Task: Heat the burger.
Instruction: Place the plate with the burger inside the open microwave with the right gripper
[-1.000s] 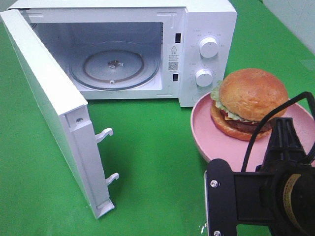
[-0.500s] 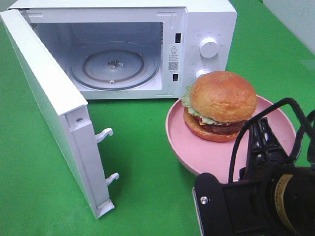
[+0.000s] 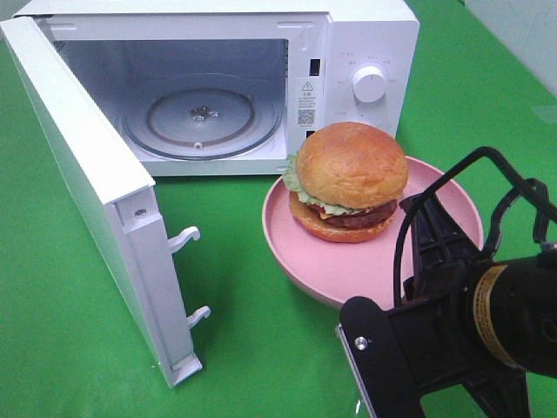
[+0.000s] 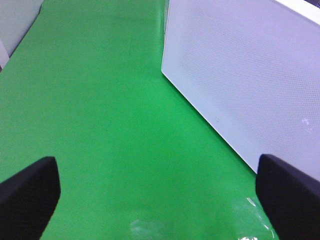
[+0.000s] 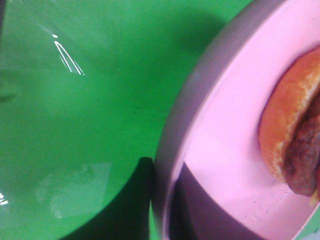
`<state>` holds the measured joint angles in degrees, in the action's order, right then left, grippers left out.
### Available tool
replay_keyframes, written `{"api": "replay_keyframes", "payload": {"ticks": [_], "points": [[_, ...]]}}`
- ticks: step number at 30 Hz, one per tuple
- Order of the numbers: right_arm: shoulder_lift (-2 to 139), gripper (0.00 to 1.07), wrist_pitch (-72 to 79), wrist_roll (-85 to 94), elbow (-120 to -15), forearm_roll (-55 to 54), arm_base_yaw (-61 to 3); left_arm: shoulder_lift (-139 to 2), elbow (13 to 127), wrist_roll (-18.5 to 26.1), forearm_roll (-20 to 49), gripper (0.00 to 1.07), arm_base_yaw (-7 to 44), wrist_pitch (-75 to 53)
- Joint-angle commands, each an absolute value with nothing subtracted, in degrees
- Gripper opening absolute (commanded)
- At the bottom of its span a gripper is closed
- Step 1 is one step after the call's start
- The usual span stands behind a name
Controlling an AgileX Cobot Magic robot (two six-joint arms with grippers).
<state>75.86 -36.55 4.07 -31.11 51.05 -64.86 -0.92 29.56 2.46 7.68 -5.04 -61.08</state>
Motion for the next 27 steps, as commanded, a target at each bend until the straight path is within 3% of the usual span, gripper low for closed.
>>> {"api": "replay_keyframes", "payload": {"ticks": [1,11,27], "points": [[75.4,0.03,-29.9,9.9,-31.2,54.2,-61.4,-0.7,29.6,2.2,7.5,0.98,-4.9,-61.4],[75.4,0.03,-22.6,20.6,-31.2,51.7,-55.8,-0.7,29.6,2.2,7.5,0.98,-4.9,-61.4],[75.4,0.0,-10.8,48.7,-31.2,37.3,-45.4,-0.7,29.6,2.2,7.5,0.98,-4.9,-61.4]]}}
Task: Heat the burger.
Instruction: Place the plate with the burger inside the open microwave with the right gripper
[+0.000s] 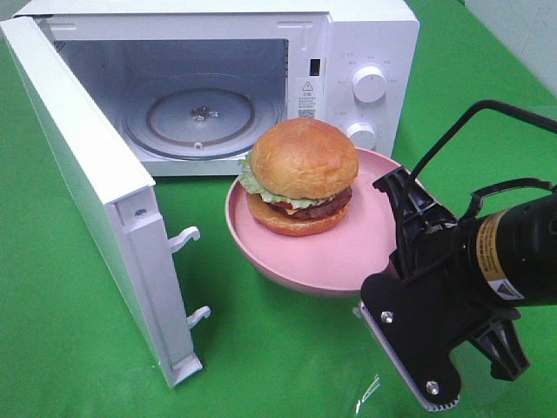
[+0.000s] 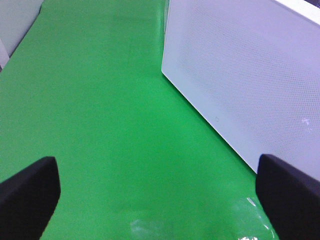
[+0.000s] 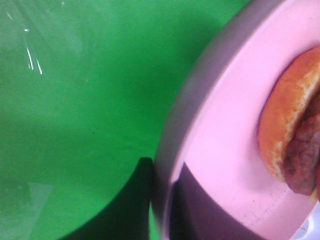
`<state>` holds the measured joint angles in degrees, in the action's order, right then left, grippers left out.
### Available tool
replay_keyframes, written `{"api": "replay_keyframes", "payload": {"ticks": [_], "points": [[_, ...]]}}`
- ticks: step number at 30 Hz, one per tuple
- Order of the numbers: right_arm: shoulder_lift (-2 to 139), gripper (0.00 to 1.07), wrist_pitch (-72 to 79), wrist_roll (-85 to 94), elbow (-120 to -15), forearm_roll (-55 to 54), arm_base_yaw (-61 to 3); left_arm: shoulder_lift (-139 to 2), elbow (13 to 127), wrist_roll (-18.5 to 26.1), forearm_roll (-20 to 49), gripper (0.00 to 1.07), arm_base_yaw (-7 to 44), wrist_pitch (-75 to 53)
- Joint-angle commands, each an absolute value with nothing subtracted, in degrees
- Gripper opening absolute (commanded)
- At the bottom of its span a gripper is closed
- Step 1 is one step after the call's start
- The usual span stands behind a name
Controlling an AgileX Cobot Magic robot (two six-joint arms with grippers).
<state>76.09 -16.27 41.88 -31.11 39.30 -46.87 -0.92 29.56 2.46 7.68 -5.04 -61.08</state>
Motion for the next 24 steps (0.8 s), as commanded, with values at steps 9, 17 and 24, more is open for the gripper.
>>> {"api": "replay_keyframes", "payload": {"ticks": [9,17,24], "points": [[75.4,0.0,-6.8,70.7,-31.5,22.9,-40.5,-0.7,29.6,2.2,7.5,0.98,-4.9,-61.4],[75.4,0.0,-3.3,87.8,-31.9,7.4,-36.0,-0.7,29.6,2.2,7.5,0.98,-4.9,-61.4],[75.4,0.0,-3.3,100.8,-31.9,-4.9,-33.7,-0.7,29.6,2.2,7.5,0.98,-4.9,-61.4]]}}
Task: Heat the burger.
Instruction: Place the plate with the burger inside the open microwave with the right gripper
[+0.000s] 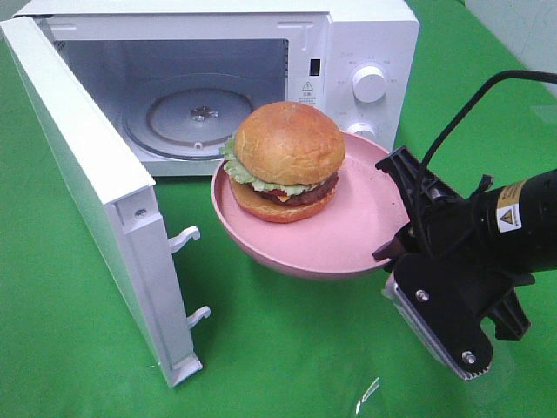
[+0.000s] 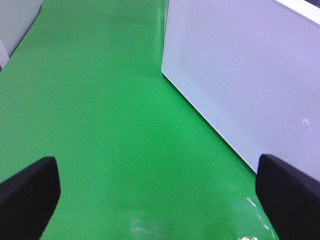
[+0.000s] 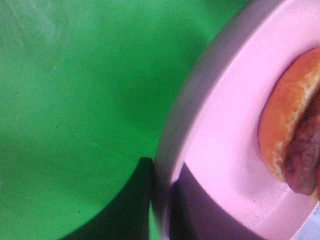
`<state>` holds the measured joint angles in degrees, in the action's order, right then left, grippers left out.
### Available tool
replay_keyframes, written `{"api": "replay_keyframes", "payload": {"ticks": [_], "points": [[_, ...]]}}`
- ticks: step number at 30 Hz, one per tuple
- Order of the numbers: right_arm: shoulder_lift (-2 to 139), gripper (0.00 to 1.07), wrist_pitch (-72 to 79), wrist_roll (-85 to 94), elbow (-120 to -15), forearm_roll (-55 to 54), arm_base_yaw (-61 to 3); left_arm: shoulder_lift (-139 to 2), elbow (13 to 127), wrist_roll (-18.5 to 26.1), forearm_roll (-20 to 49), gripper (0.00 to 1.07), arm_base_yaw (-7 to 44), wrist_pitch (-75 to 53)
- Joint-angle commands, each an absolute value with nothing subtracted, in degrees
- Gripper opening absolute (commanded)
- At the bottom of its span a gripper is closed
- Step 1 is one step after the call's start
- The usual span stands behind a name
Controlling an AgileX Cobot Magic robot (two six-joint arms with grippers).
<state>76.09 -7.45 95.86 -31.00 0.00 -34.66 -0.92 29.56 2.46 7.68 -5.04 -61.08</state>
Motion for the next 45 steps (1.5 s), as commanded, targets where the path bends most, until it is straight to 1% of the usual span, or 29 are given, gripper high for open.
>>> {"api": "replay_keyframes", "payload": {"ticks": [1,4,5,6,8,17,25,30,34,36,45], "points": [[75.4,0.0,-3.3,100.8,-31.9,-4.9,-33.7,-0.7,29.6,2.2,7.5,0.98,-4.9,-61.4],[75.4,0.0,-3.3,105.2,-31.9,-10.9,-33.3,-0.7,29.6,2.2,7.5,0.98,-4.9,-61.4],[75.4,0.0,-3.3,105.2,-31.9,-10.9,-33.3,-0.7,29.6,2.2,7.5,0.98,-4.9,-61.4],[75.4,0.0,-3.3,107.3,-31.9,-13.9,-33.3,-0.7,29.6,2.2,7.5,0.98,-4.9,-61.4],[75.4,0.0,-3.3,107.8,-31.9,-14.7,-33.3,-0.7,29.6,2.2,7.5,0.98,-4.9,-61.4],[75.4,0.0,-3.6,103.7,-31.9,-8.5,-33.3,-0.7,29.6,2.2,7.5,0.98,-4.9,-61.4],[75.4,0.0,-5.5,102.7,-32.2,-8.4,-33.4,-0.7,29.6,2.2,7.5,0.98,-4.9,-61.4],[75.6,0.0,-7.2,101.7,-34.5,-7.7,-33.4,-0.7,29.6,2.2,7.5,0.98,-4.9,-61.4],[78.9,0.0,-8.7,96.7,-37.0,-1.6,-33.5,-0.7,29.6,2.2,7.5,0.98,-4.9,-61.4],[79.6,0.0,-8.6,96.0,-37.6,-0.8,-33.5,-0.7,29.6,2.2,7.5,0.98,-4.9,-61.4],[82.0,0.0,-10.1,96.1,-41.1,-0.9,-33.5,-0.7,29.6,2.2,7.5,0.98,-4.9,-61.4]]}}
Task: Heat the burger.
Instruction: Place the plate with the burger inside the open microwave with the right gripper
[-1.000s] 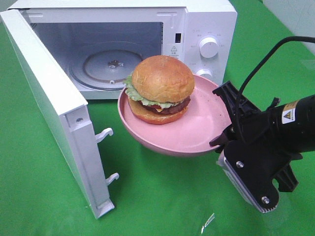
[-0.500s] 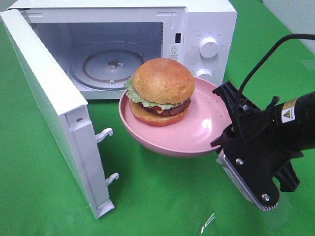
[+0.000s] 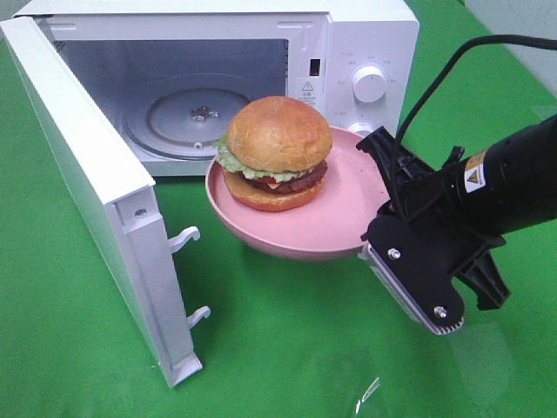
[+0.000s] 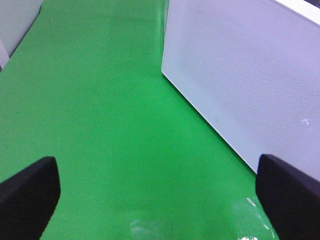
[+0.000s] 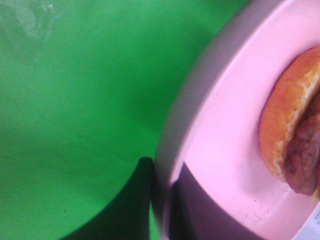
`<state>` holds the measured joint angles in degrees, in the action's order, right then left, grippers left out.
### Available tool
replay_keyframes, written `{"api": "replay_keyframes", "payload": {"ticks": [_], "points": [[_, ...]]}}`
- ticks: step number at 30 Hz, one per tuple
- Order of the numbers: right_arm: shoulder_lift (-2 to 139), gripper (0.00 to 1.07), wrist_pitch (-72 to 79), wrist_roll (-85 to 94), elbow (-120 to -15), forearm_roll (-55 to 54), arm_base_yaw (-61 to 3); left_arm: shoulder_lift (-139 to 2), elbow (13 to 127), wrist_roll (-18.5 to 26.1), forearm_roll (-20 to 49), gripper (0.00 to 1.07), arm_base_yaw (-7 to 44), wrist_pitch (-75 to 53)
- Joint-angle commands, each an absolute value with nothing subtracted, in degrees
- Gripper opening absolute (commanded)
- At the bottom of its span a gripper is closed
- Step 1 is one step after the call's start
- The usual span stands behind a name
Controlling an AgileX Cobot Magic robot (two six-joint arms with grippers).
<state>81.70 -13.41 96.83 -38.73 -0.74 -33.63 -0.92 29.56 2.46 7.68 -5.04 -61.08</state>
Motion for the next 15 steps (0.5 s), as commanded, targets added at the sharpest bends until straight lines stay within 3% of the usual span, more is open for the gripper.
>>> {"api": "replay_keyframes", "payload": {"ticks": [1,15], "points": [[83.0,0.0,-10.7,96.1,-42.2,-0.9,-33.5,-0.7,29.6,2.2,7.5,0.98,-4.9,-61.4],[90.2,0.0,-10.9,93.9,-49.0,0.5,-37.1,-0.7,29.6,2.2,7.5,0.98,-4.9,-61.4]]}}
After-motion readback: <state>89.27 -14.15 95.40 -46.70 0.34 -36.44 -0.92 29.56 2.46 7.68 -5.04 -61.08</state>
